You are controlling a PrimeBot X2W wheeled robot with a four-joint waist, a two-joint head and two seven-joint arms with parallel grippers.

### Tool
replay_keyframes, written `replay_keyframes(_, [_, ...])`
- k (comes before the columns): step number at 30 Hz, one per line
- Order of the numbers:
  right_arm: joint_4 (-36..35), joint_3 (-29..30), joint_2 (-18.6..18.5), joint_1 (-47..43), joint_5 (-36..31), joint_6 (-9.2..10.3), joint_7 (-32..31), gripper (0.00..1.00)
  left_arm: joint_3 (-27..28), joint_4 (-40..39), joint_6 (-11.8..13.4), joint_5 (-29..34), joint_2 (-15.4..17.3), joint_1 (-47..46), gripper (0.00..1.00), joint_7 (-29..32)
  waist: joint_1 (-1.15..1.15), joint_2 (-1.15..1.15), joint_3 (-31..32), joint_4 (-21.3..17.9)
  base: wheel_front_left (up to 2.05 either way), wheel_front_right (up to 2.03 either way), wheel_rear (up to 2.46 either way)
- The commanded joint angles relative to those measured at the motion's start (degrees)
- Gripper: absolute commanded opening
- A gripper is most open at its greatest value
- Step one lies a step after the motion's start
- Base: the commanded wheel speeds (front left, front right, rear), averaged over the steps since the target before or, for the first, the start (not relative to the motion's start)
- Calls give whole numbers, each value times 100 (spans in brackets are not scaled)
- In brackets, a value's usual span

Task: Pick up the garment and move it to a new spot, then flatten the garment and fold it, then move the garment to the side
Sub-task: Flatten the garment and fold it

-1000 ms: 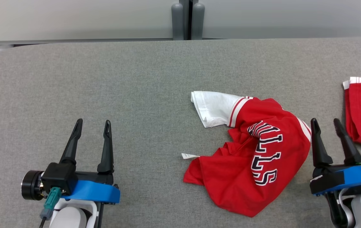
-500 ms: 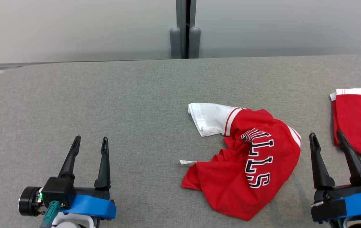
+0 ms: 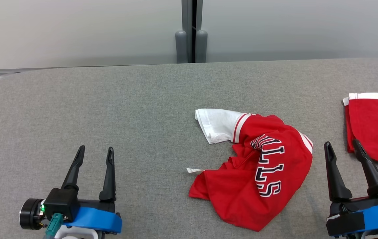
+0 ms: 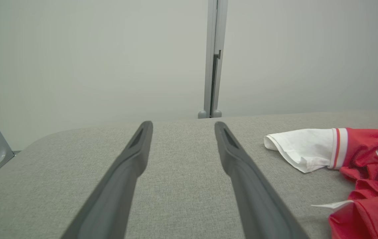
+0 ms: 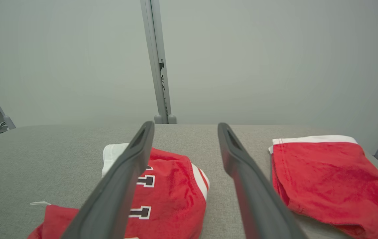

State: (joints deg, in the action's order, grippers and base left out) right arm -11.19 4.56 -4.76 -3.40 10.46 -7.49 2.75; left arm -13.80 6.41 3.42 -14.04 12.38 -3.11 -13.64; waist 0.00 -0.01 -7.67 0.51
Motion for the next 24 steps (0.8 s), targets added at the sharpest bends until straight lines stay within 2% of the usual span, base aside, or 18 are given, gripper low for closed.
replay_keyframes(1, [-38, 2, 25, -41, -19, 0, -10, 100, -37, -41, -13, 1, 35, -18, 100, 14, 0, 1, -12, 11, 0, 0, 0])
replay_keyframes(6, [-50, 1, 13, -3, -4, 0, -52, 100, -376, -38, -333, -74, -82, -194, 100, 156, 0, 1, -108, 23, 0, 0, 0])
replay_keyframes(12, [-35, -87, 6, 131, 17, 0, -93, 100, -1312, 413, -881, -66, -350, -513, 100, 715, 0, 1, -376, -62, 0, 0, 0])
replay_keyframes(16, [24, -129, -2, 234, 62, 0, -62, 100, -1707, 1008, -1006, -160, -454, -751, 100, 996, 0, 1, -565, -198, 0, 0, 0])
replay_keyframes(21, [87, -119, 17, 315, 76, 0, -35, 100, -1895, 1747, -1064, -396, -481, -1033, 100, 1342, 0, 1, -731, -349, 0, 0, 0])
replay_keyframes(22, [105, -99, 20, 325, 92, 0, -21, 100, -1942, 1871, -1068, -472, -492, -1080, 95, 1450, 0, 1, -742, -363, 0, 0, 0])
replay_keyframes(23, [118, -86, 21, 331, 97, 0, -11, 100, -2001, 1972, -1081, -518, -485, -1112, 45, 1534, 0, 1, -751, -376, 0, 0, 0])
replay_keyframes(24, [135, -77, 26, 334, 100, 0, -11, 100, -2054, 2051, -1090, -584, -479, -1144, 22, 1593, 0, 1, -756, -384, 0, 0, 0])
